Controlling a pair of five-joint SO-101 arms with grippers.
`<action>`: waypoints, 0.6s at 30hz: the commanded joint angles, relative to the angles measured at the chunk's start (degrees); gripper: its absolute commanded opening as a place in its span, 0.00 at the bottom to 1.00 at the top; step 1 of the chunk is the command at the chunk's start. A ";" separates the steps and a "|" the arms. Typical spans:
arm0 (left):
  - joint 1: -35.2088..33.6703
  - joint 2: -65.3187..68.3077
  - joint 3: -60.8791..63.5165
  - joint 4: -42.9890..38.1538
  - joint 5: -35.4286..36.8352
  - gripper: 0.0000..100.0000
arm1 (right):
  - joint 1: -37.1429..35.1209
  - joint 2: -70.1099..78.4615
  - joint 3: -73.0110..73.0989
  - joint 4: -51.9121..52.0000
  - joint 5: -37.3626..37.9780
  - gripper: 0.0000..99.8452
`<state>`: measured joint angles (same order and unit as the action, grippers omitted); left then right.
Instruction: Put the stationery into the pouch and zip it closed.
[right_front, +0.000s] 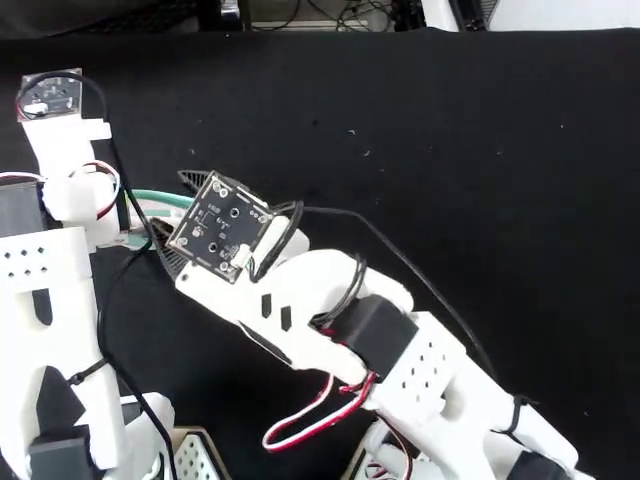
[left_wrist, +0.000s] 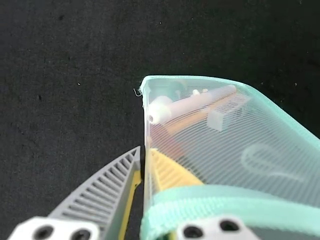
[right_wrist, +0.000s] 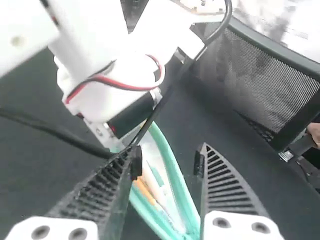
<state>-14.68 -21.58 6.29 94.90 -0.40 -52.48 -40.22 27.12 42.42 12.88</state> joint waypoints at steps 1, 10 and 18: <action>-0.57 0.79 2.24 -1.14 -0.53 0.03 | -2.20 2.86 1.10 -0.26 0.00 0.19; -0.57 0.88 2.33 -1.14 -0.53 0.03 | -3.69 0.48 2.15 8.09 3.34 0.19; -0.57 0.97 2.24 -1.14 -0.53 0.03 | -3.78 -3.74 7.16 13.63 9.93 0.15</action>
<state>-14.51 -21.58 6.46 94.90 -0.57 -55.47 -41.71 33.27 55.34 21.93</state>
